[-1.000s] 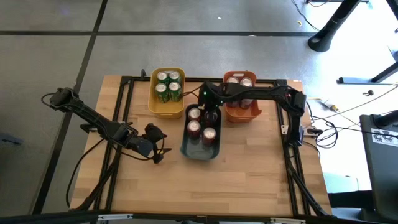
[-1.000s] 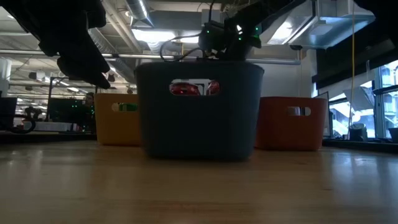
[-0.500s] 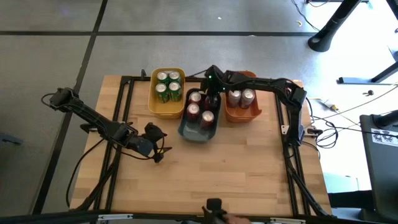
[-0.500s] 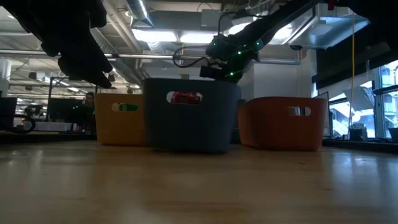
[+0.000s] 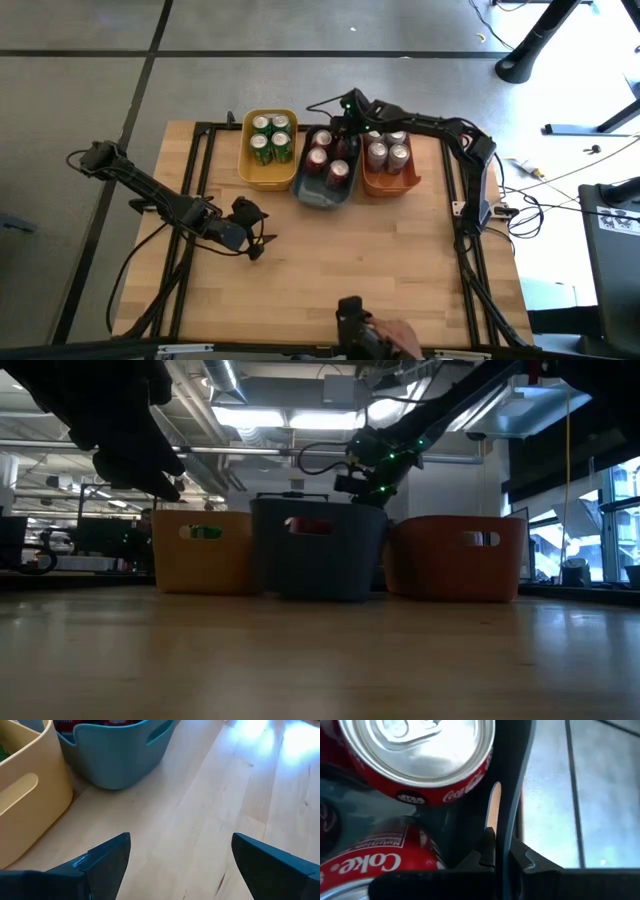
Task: Sort soda cans
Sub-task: Move the blue bin to the top middle of the table
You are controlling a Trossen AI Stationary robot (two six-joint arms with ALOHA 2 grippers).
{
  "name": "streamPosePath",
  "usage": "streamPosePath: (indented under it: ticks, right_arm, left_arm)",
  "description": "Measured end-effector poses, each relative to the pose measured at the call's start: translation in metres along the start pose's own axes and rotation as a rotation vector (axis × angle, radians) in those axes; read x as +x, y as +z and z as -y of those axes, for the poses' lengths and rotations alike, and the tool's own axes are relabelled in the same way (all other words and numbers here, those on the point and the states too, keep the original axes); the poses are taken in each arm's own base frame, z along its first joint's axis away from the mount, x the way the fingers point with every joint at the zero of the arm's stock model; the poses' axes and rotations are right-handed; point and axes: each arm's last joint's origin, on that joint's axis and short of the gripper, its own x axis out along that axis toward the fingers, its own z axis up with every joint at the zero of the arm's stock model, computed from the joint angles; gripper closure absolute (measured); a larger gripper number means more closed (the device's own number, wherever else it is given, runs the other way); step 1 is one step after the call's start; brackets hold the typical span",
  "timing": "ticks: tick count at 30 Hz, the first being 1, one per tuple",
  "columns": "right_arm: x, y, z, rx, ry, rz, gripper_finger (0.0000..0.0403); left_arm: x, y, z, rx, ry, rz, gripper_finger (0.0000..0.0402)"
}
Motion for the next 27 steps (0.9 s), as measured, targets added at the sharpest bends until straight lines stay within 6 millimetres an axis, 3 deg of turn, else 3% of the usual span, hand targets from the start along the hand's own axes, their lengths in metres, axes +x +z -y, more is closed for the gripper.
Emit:
streamPosePath:
  ticks: [14,27]
  right_arm:
    - [-0.001,-0.004,0.009,-0.140,-0.008,0.041,0.0397]
    - [0.016,-0.005,0.010,-0.143,-0.060,0.039,0.0397]
  left_arm:
    - [0.000,0.000,0.000,0.004,0.003,0.003,0.0066]
    - [0.000,0.001,-0.001,0.013,0.026,0.022,0.0066]
